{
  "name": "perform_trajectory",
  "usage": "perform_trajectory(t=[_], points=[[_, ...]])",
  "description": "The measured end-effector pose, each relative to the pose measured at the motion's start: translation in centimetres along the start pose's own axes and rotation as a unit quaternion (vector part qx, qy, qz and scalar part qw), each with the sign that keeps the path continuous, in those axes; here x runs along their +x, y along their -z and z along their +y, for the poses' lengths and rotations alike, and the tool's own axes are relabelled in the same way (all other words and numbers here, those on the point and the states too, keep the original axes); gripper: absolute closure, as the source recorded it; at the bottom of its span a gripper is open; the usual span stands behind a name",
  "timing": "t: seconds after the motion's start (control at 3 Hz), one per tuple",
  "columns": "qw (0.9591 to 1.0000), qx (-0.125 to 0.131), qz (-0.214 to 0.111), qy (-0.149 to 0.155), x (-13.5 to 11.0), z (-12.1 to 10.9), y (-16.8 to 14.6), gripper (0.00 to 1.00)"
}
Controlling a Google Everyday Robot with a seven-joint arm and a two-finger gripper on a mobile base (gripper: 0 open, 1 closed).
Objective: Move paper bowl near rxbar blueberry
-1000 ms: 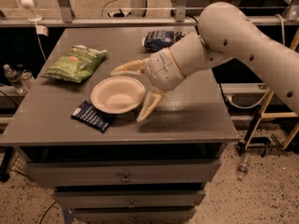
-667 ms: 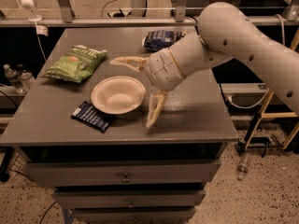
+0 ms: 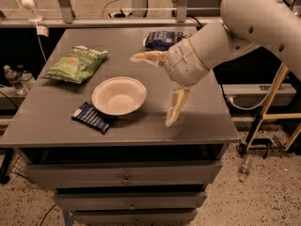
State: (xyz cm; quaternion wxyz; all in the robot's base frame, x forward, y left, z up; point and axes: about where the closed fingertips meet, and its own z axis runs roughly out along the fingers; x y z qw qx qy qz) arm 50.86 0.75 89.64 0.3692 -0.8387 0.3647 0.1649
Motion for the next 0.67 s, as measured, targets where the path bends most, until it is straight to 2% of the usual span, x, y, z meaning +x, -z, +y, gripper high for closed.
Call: perform_trajectory(t=[0.33, 0.67], points=[[0.9957, 0.009, 0.045, -0.081, 2.9, 3.4, 5.8, 0.0], [0.9882, 0.021, 0.071, -0.134, 5.5, 5.7, 9.5, 0.0]])
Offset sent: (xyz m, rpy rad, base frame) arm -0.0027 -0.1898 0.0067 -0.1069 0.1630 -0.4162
